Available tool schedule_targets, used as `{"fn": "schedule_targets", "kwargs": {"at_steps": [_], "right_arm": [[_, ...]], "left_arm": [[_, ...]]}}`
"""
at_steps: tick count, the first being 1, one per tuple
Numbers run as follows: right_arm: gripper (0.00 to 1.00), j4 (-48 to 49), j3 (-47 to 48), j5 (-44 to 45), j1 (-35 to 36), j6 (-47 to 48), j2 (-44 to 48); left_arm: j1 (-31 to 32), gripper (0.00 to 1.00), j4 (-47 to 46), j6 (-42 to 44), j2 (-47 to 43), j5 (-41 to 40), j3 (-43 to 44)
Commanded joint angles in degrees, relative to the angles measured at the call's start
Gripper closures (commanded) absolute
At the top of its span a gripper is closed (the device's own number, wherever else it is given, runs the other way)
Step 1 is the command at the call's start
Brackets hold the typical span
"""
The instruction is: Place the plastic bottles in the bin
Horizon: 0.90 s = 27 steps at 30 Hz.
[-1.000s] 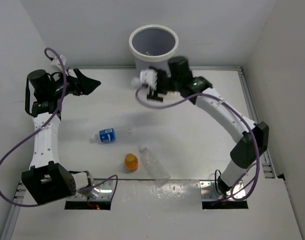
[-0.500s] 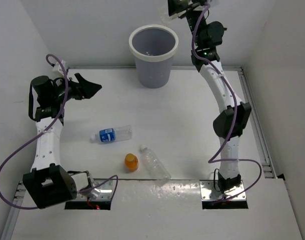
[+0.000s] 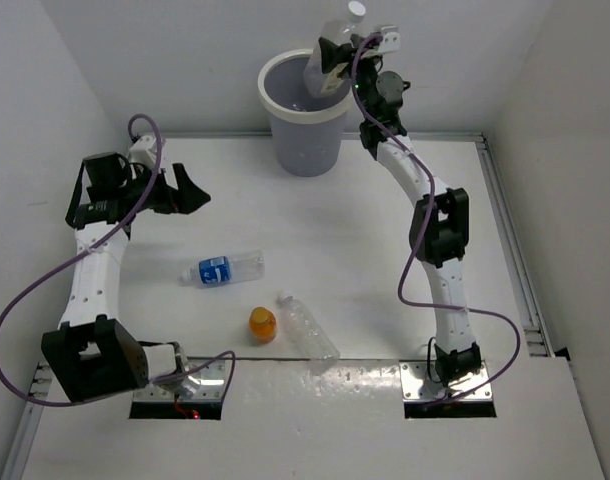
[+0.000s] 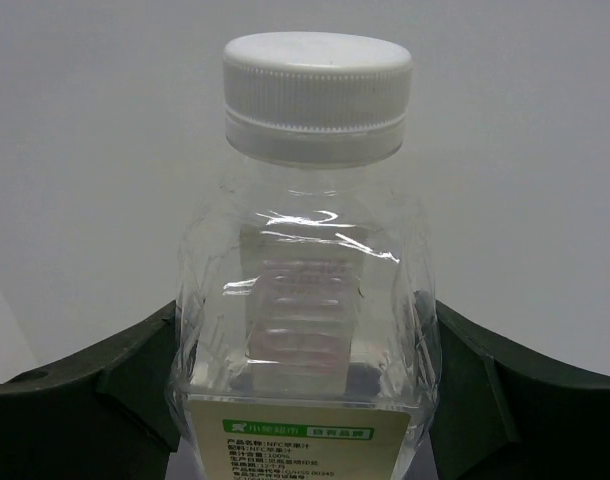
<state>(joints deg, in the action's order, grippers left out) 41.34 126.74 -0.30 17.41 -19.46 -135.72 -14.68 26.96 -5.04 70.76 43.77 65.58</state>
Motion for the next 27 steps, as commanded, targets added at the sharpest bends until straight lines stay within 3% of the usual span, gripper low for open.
{"fn": "schedule_targets", "kwargs": {"at_steps": [1,2,4,5,8,14,18,23,27], "right_arm": [[0.61,-0.03,3.78,-1.02,-0.18,0.04,-1.12],[0.47,-0.12,3.52,-1.81,-0.44,0.82,-1.39],[0.31,-0.56,2.91,-2.60,-0.18,1.27,-1.22],[0.17,-1.17,2.38,-2.69,-0.10,1.27,-0.78],[0.00,-3.54,2.02,-4.18,-0.18,1.62,1.86],[0.00,-8.90,-3.50,-8.93,-0.01,3.03,13.10],[0.00,-14.08,-16.73,-11.57,-1.15,2.32,26.80],[0.00,-32.27,-25.65,-17.97,-4.39,5.74,44.00],[0.00,-47.34,-38.55,-23.16,-7.12,8.91,54.14]], "left_arm": [[1.58,0.01,5.73,8.28,-2.99,-5.44,-0.19],[3.06,0.01,6.69,9.77,-3.52,-7.45,-0.80],[4.74,0.01,8.01,12.06,-4.05,-8.17,-0.81],[6.31,0.01,9.33,14.68,-4.05,-8.17,-0.81],[10.87,0.01,11.96,20.39,-4.58,-10.62,-0.28],[25.71,0.01,12.50,28.05,-1.70,-21.16,-2.12],[32.85,0.01,13.03,31.04,2.88,-26.97,-2.12],[37.17,0.01,14.08,34.21,10.87,-32.86,-0.99],[40.77,0.01,14.08,37.02,16.59,-38.74,-0.45]]}}
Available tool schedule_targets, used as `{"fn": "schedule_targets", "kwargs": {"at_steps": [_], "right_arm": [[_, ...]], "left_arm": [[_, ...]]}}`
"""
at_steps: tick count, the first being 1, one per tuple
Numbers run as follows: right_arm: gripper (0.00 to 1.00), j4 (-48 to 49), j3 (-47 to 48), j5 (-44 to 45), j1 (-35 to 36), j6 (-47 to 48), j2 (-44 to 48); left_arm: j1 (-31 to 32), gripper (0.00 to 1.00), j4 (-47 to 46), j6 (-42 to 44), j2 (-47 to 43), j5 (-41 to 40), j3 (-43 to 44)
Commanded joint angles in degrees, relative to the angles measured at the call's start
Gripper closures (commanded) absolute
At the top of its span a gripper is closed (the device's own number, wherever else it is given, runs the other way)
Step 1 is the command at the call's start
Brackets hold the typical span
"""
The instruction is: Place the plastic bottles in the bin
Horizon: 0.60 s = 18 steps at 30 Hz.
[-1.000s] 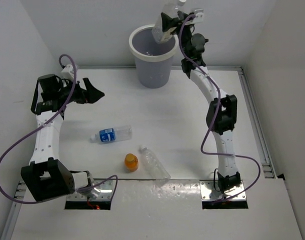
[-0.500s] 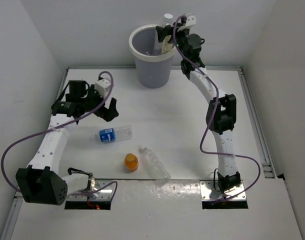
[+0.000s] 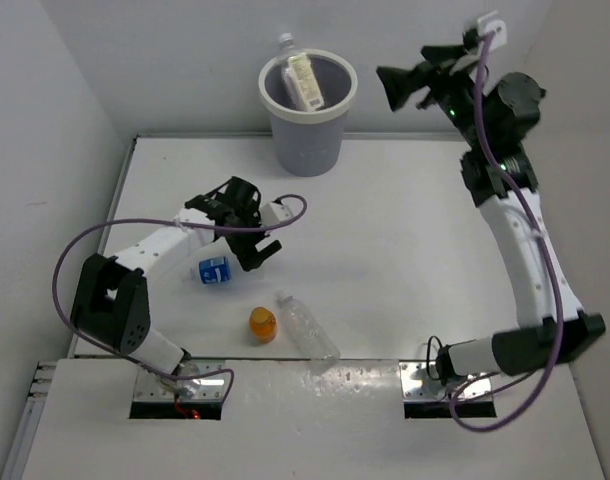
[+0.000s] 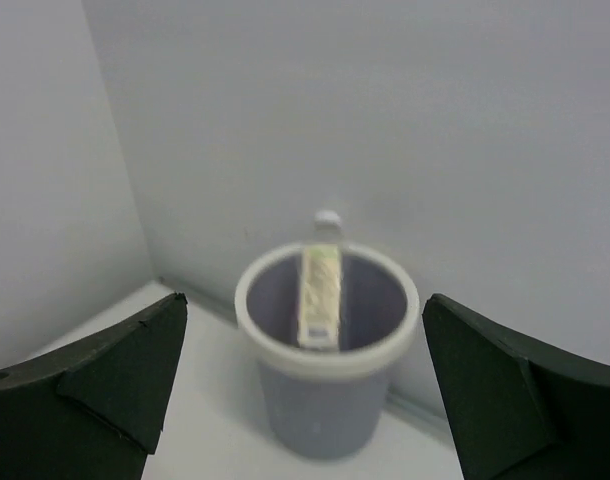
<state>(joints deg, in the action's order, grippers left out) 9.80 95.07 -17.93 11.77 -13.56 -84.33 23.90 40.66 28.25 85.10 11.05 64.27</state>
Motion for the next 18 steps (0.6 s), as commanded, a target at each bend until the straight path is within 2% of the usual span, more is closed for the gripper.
{"fn": "schedule_targets", "kwargs": {"at_steps": [1,5,11,14,15,18], "right_arm": [[0.00,-16.91,-8.74,-6.32,-2.70,3.71,6.69],[0.00,-23.33,-22.18,-8.25,-5.70,4.69,19.18],[0.00,-34.39,-31.42,-11.68,-7.99,4.16,27.89],[0.00,-37.82,-35.99,-12.04,-7.64,4.24,31.40],[0.00,-38.45,-37.57,-11.95,-7.73,4.51,31.95],[0.00,-41.09,-40.39,-11.69,-7.64,5.65,33.88]], "left_arm": [[2.72,0.01,0.38,3.74,3.39,-6.82,0.86],[3.96,0.01,0.91,5.06,8.84,-11.13,0.33],[3.43,0.13,0.91,3.65,17.28,-13.59,1.65],[2.91,0.27,0.91,4.18,18.52,-14.21,3.31],[2.91,0.38,0.91,4.18,18.52,-14.21,3.93],[2.20,0.55,3.89,4.18,15.02,-9.05,10.76]]}}
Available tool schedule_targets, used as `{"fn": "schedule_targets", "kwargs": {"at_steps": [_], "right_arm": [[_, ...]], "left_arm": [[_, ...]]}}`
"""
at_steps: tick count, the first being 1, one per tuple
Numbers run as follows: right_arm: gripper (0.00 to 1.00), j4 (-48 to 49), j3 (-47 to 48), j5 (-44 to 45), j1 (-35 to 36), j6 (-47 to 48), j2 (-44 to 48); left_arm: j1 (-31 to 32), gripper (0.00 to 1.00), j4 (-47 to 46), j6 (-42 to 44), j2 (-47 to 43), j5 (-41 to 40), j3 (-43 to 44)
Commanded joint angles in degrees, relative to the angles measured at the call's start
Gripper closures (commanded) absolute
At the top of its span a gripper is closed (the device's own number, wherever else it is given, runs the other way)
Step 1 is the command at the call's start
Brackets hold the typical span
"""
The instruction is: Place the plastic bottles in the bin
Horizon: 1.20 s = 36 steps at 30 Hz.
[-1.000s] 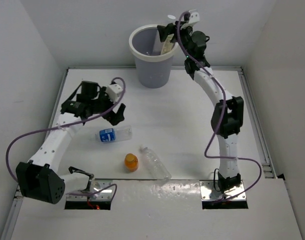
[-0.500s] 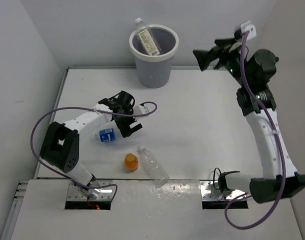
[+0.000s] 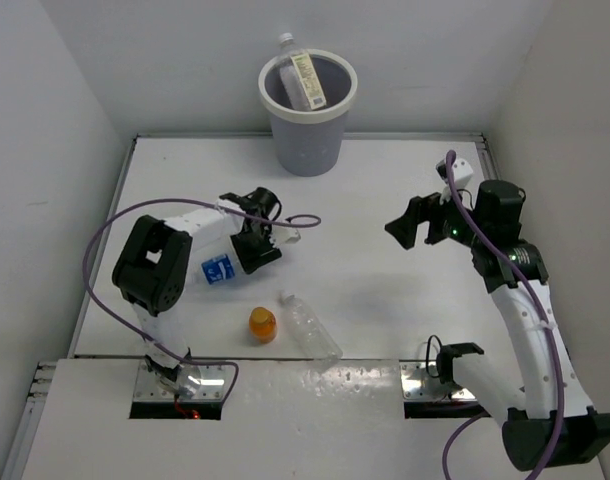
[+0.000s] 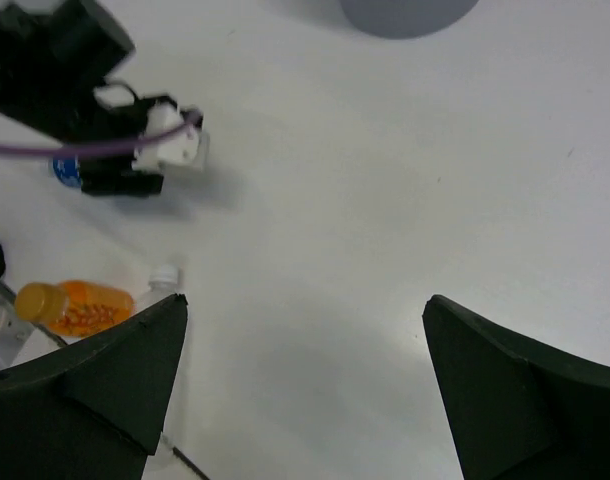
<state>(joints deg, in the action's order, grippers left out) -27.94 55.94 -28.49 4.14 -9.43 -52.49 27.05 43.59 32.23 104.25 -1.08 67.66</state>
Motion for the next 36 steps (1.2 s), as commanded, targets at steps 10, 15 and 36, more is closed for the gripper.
{"fn": "schedule_targets", "kwargs": {"at_steps": [10,15,36], "right_arm": [[0.00,-2.03,-8.39,-1.30,-0.01,0.55,4.33],[0.00,-4.05,-9.36,-1.48,0.08,2.22,3.71],[0.00,-6.86,-12.35,-5.79,0.52,6.35,2.66]], "left_arm": [[-9.56,0.99,-33.32,-25.61,-16.25,33.60,35.99],[-9.47,1.00,-69.58,-39.08,-14.46,23.09,29.78],[-12.90,0.92,-78.93,-45.94,21.87,10.05,53.99]]}}
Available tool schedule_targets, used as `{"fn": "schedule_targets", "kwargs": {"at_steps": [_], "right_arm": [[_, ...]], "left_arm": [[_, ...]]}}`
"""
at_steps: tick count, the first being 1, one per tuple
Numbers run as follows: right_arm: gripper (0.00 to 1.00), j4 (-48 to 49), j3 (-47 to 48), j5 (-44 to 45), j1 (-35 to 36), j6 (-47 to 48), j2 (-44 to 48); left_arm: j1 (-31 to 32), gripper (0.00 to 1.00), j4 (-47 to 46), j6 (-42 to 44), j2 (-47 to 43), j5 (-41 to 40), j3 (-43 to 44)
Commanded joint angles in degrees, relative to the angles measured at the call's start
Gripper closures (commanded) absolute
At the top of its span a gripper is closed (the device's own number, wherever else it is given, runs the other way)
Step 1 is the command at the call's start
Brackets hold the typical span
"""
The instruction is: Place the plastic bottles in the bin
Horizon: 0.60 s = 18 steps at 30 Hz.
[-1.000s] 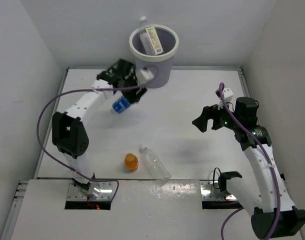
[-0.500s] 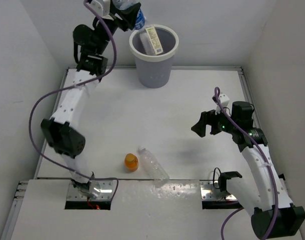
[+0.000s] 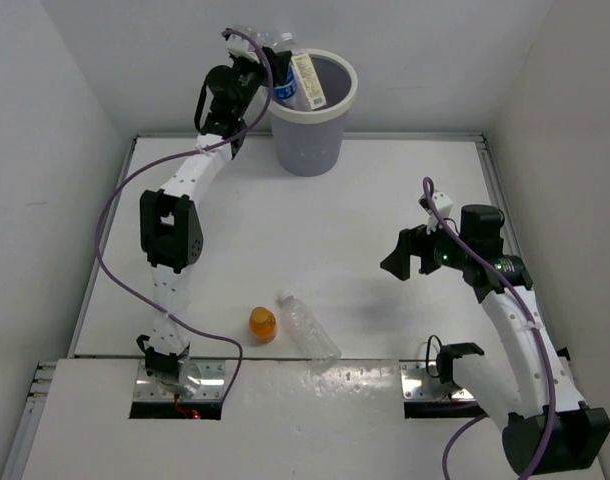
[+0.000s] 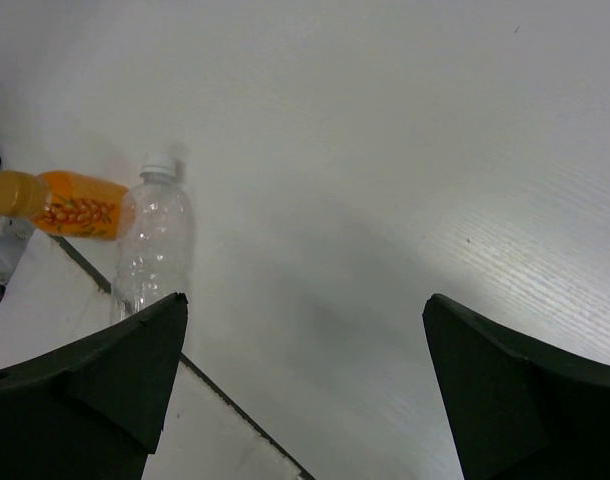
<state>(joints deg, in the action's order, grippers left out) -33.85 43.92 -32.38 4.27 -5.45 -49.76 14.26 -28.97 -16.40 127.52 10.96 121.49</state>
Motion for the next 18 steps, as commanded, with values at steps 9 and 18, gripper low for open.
{"fn": "schedule_targets", "kwargs": {"at_steps": [9,18], "right_arm": [[0.00,-2.45,-0.50,-2.86,1.08,3.26,0.28],[0.01,-1.75,2.39,5.04,12.06,4.92,-8.40]], "left_arm": [[-0.11,0.01,-2.32,7.35,3.34,-1.47,3.93],[-0.11,0.01,-1.36,5.24,-1.65,1.87,8.58]]}}
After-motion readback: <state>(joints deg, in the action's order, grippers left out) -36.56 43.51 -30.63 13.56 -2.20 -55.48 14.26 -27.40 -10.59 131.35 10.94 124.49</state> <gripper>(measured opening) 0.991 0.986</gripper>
